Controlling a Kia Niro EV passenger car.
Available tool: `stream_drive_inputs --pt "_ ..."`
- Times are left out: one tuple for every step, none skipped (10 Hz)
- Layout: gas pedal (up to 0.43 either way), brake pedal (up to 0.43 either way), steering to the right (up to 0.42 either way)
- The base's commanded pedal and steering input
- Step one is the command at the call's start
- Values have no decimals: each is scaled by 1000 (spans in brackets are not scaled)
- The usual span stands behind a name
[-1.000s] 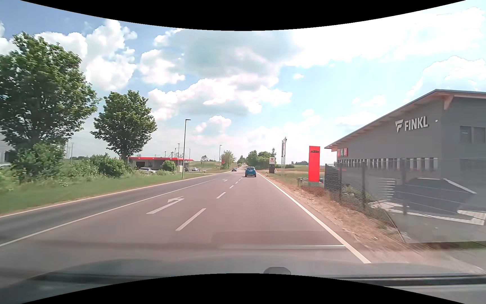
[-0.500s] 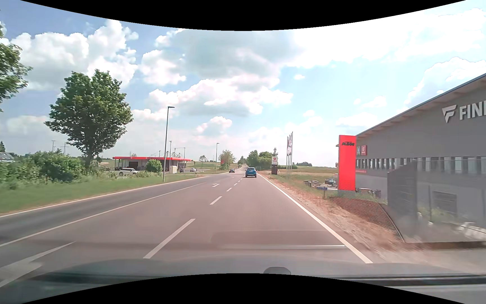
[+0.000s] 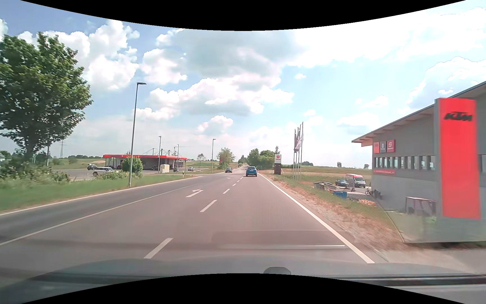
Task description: Follow the waypoints while adhering to traffic rules and regulations
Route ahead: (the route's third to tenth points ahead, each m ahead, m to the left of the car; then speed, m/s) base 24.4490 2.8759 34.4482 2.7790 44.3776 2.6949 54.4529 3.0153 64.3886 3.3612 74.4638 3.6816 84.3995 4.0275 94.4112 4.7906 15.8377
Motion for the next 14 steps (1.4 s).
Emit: stream_drive_inputs --pt "138 0 0" --pt "138 0 -1" --pt "130 0 0" --pt "118 0 0" --pt "118 0 -1" --pt "118 0 0" --pt "118 0 -1" --pt "118 0 0" --pt "118 0 -1" --pt "118 0 -1" --pt "118 0 -2" --pt "118 0 -2" --pt "118 0 -2" --pt "118 0 -2"
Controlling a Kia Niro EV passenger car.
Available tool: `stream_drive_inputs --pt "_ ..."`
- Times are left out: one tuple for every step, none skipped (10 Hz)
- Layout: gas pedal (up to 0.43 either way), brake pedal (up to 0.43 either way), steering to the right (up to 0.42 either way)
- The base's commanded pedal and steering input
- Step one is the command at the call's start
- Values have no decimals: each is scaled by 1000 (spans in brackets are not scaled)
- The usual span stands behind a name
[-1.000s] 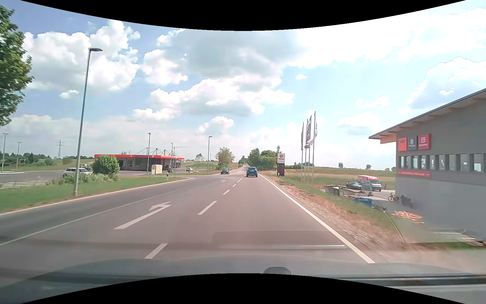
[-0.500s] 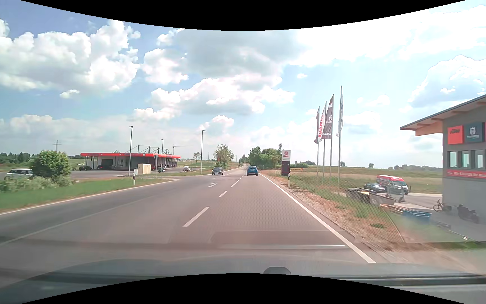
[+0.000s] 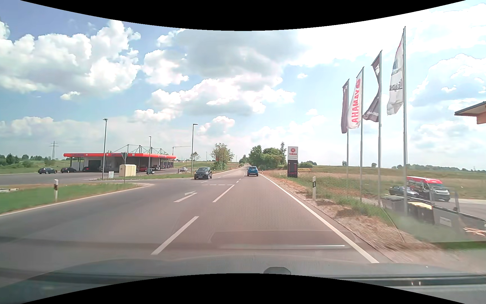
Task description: Follow the waypoints while adhering to traffic rules and regulations
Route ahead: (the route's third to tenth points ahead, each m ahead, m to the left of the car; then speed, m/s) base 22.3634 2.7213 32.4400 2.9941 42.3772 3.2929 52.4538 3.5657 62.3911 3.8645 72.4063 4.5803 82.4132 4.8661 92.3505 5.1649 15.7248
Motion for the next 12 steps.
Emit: stream_drive_inputs --pt "118 0 -2" --pt "118 0 -2" --pt "118 0 -2" --pt "118 0 -2" --pt "118 0 -2" --pt "118 0 -2" --pt "118 0 -2" --pt "118 0 -2" --pt "118 0 -2" --pt "118 0 -2" --pt "118 0 -2" --pt "118 0 -2"
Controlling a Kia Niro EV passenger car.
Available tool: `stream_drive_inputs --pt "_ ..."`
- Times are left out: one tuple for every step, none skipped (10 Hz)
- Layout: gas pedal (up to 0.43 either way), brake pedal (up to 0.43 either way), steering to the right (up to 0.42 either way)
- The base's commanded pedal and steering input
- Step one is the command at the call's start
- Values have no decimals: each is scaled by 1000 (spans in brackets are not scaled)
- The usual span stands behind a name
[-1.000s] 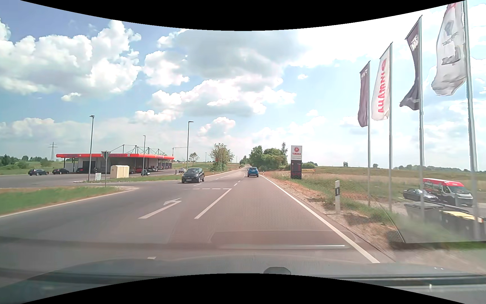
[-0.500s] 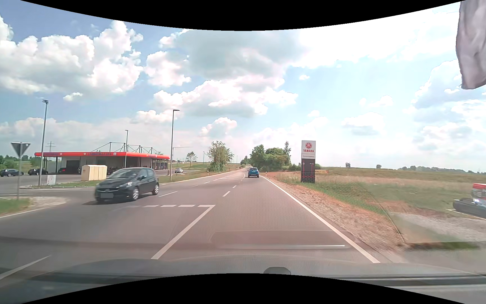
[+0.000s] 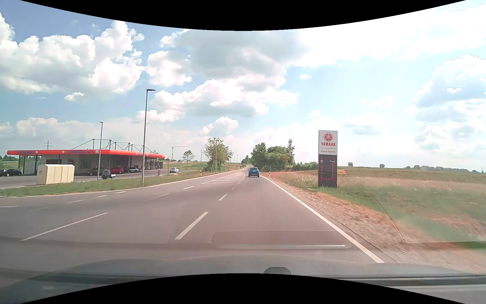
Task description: Follow the waypoints while adhering to traffic rules and regulations
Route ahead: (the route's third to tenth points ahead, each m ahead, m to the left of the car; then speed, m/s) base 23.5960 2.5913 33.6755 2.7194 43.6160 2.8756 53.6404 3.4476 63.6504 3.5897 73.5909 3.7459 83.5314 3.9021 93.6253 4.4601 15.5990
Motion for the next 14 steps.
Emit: stream_drive_inputs --pt "138 0 -2" --pt "157 0 -2" --pt "169 0 -2" --pt "169 0 -2" --pt "169 0 -2" --pt "169 0 -2" --pt "157 0 -2" --pt "150 0 -2" --pt "98 0 -2" --pt "0 0 -2" --pt "0 0 -2" --pt "0 0 -2" --pt "0 0 -2" --pt "0 0 -2"
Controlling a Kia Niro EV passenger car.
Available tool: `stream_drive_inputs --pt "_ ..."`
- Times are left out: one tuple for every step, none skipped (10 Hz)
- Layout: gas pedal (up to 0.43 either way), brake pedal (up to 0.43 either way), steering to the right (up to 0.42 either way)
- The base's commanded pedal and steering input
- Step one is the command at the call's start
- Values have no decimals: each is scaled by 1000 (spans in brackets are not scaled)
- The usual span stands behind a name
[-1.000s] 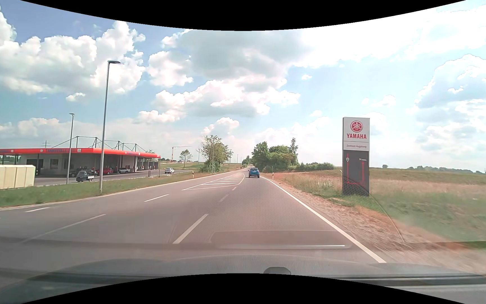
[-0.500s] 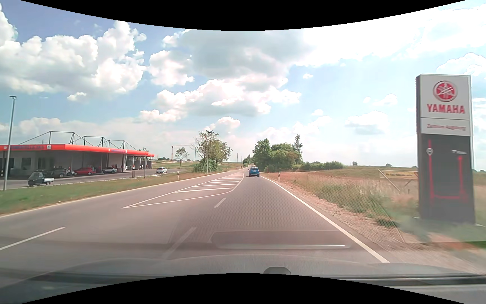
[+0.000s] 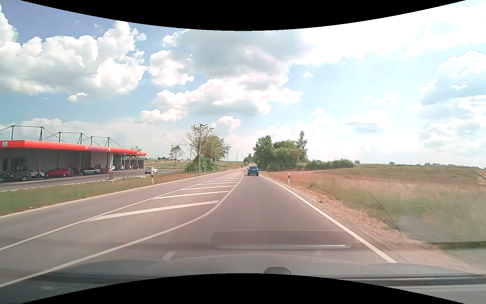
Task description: Follow the waypoints while adhering to traffic rules and regulations
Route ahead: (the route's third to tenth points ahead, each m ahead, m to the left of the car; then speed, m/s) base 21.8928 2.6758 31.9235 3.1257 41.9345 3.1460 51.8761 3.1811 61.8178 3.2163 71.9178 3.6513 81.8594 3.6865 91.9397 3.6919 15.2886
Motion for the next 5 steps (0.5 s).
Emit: stream_drive_inputs --pt "0 0 -2" --pt "0 0 -2" --pt "0 0 -2" --pt "0 0 -2" --pt "0 0 -2"
